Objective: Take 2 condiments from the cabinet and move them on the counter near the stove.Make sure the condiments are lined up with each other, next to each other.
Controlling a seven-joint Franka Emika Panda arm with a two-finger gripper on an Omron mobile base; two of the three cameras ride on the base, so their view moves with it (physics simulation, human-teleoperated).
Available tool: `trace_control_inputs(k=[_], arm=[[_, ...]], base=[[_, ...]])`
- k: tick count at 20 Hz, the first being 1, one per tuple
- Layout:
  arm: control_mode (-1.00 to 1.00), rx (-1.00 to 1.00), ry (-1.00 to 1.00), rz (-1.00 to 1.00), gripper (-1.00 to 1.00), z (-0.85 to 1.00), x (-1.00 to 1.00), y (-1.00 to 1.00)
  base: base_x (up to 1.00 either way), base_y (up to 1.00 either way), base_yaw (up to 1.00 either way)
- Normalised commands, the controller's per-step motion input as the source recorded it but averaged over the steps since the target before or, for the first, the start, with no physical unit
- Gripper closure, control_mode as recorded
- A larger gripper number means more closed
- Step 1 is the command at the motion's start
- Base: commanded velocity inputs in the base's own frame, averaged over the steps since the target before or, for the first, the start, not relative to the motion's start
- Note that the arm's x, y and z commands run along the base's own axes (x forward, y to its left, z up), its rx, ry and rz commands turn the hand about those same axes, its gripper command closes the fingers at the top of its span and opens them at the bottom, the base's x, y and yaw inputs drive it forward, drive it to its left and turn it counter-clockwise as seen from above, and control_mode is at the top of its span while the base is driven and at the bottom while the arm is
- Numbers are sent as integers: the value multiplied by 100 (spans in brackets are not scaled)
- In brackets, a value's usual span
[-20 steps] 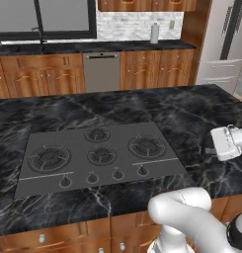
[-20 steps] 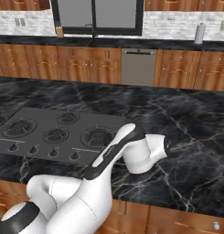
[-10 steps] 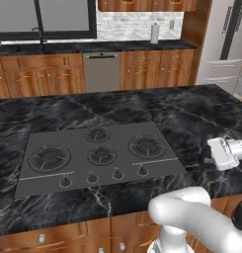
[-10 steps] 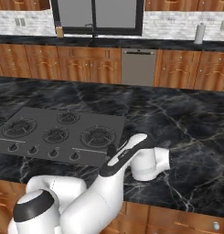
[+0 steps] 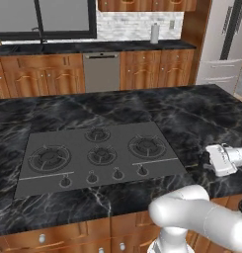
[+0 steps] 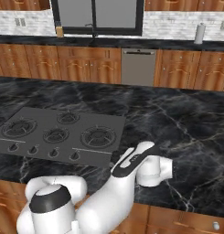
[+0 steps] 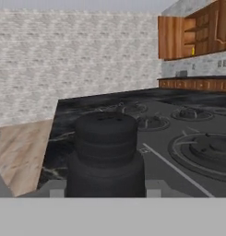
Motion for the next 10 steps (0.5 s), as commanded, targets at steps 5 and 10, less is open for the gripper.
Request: trace_control_inputs(k=[5,10], arm=[[-100,2,0,0,100,-33,12,0],[-100,5,0,0,100,-30,12,0]], base=[[0,0,0],[0,0,0]])
